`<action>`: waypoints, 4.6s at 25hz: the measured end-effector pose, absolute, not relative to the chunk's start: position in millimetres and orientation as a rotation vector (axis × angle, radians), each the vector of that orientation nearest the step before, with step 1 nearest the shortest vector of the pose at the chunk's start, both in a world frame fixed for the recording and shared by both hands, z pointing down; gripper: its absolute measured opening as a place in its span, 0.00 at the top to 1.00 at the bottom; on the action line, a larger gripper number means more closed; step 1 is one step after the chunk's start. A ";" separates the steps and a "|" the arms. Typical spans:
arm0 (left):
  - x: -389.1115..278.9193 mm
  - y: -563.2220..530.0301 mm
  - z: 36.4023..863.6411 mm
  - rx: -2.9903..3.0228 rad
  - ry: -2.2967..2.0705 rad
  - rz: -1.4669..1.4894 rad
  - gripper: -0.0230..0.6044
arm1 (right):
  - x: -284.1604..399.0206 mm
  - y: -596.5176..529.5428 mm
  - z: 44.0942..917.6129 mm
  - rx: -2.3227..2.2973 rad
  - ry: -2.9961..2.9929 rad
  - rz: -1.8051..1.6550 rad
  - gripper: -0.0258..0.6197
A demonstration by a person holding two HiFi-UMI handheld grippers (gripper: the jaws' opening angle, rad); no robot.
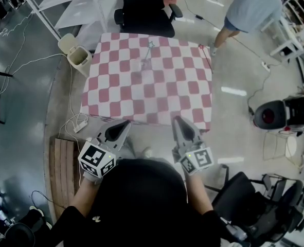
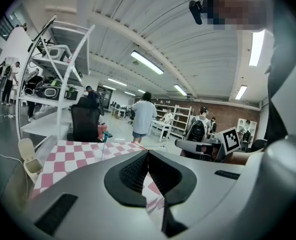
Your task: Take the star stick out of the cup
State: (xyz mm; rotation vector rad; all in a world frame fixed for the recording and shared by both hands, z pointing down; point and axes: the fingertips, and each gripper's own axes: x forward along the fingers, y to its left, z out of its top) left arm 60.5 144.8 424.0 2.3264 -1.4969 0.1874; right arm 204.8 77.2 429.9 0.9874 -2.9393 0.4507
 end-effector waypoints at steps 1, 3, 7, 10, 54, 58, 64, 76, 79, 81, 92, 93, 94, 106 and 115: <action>57.3 140.0 425.1 2.326 -1.491 0.182 0.90 | 201.8 73.1 430.3 0.990 -2.933 0.448 0.90; 47.8 129.3 425.6 2.332 -1.481 0.172 0.90 | 193.3 64.3 430.7 0.998 -2.921 0.444 0.90; 20.0 105.4 427.5 2.331 -1.460 0.150 0.90 | 170.1 44.1 430.5 1.020 -2.892 0.442 0.90; -2.5 84.7 430.8 2.340 -1.424 0.147 0.90 | 147.7 26.2 428.1 1.040 -2.871 0.431 0.90; -41.7 -187.5 570.3 2.380 -1.019 0.429 0.78 | 110.8 -73.6 439.9 1.466 -2.534 0.527 0.90; -34.0 -197.5 587.8 2.351 -1.007 0.502 0.67 | 121.0 -76.9 446.1 1.483 -2.504 0.561 0.90; -29.9 -215.9 611.3 2.291 -1.016 0.583 0.62 | 132.4 -86.0 454.9 1.509 -2.482 0.580 0.90; -12.7 -237.3 628.8 2.259 -0.991 0.677 0.62 | 157.9 -96.0 467.0 1.545 -2.435 0.590 0.90; -10.9 -240.1 630.4 2.265 -0.999 0.702 0.70 | 161.1 -96.6 468.8 1.545 -2.428 0.594 0.90; -11.4 -242.0 631.9 2.266 -1.012 0.710 0.76 | 161.8 -96.6 470.5 1.561 -2.420 0.632 0.90; -14.2 -244.8 626.4 2.270 -1.042 0.691 0.88 | 163.5 -96.3 469.1 1.568 -2.422 0.636 0.90; -14.2 -244.5 624.9 2.273 -1.043 0.690 0.88 | 163.4 -96.3 468.8 1.566 -2.423 0.635 0.90; -14.3 -244.5 623.1 2.277 -1.045 0.689 0.88 | 163.2 -96.6 468.2 1.565 -2.425 0.634 0.90; -23.9 -237.8 575.8 2.331 -1.123 0.610 0.88 | 156.0 -94.8 456.2 1.543 -2.494 0.585 0.90; -37.9 -212.3 507.2 2.389 -1.231 0.501 0.89 | 141.9 -92.4 441.0 1.463 -2.606 0.515 0.90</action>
